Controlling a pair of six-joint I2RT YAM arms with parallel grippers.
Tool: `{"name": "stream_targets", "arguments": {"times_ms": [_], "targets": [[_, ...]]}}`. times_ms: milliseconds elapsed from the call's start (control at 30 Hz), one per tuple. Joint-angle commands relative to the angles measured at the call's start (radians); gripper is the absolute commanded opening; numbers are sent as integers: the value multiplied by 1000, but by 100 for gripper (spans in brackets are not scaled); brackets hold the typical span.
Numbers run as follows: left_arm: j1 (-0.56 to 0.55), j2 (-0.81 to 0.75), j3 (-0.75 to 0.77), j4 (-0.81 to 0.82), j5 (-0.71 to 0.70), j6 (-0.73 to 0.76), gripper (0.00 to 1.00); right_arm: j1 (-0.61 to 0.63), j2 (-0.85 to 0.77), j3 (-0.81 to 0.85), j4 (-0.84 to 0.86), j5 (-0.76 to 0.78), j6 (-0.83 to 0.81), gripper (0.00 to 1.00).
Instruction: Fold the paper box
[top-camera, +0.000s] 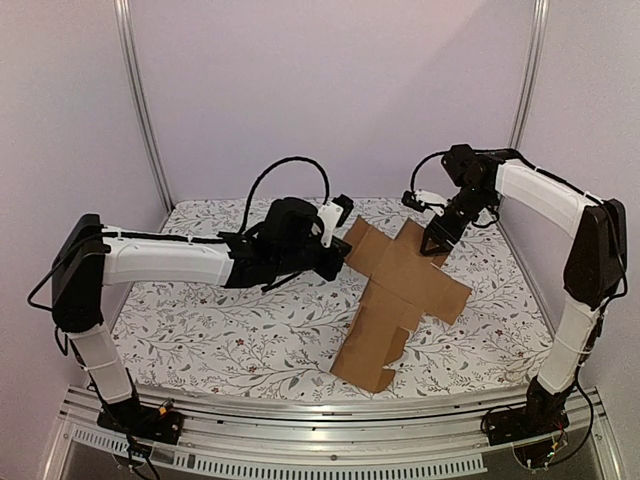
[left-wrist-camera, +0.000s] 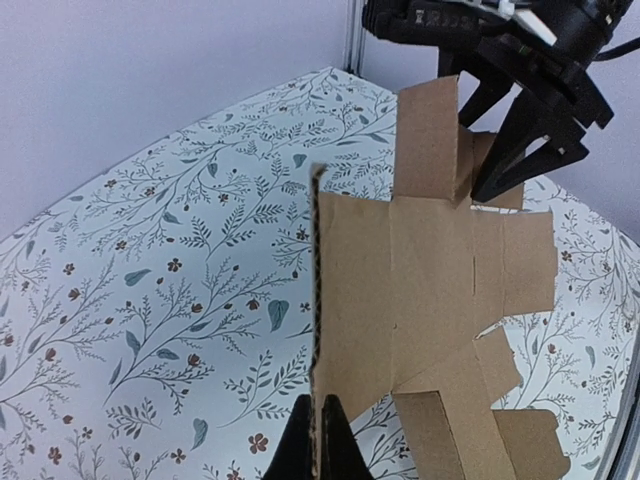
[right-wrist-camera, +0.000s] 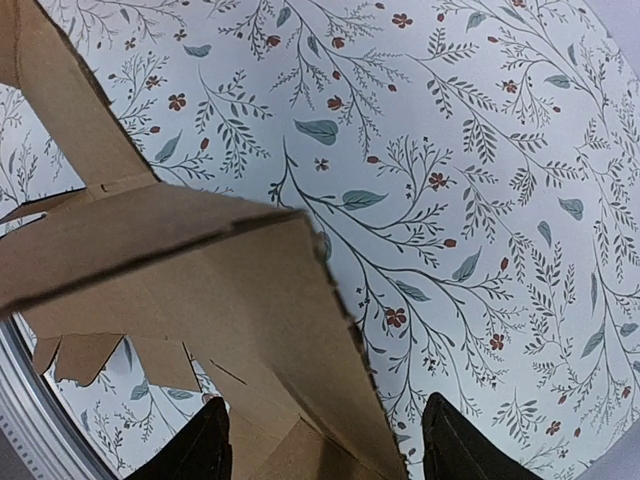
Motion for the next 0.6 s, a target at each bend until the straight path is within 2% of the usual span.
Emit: {"name": "stream_targets", "arguments": {"times_ms": [0, 100, 167, 200, 333, 400, 467, 533, 567], "targets": [[-18, -38, -18, 37, 2, 10, 0, -14, 43, 11, -4, -12, -21, 58], [-18, -40, -19, 29, -6, 10, 0, -15, 40, 11, -11, -29, -19, 49], [-18, -36, -21, 28, -11, 10, 0, -15, 26, 3, -4, -24, -16, 34], [-18, -34, -21, 28, -13, 9, 0, -15, 16, -4, 5, -25, -9, 29], [-17, -20, -17, 28, -10, 3, 0, -15, -40, -44, 52, -23, 9, 24], [-18, -16, -15, 30, -8, 1, 0, -15, -63, -56, 65, -26, 9, 15], [-17, -16, -16, 35, -9, 2, 0, -15, -76, -66, 76, -33, 10, 2], [-16, -15, -15, 39, -17, 0, 1, -13, -83, -76, 85, -37, 8, 0], [-16, -14, -14, 36, -25, -1, 13, -11, -84, -83, 100, -27, 11, 0]]}}
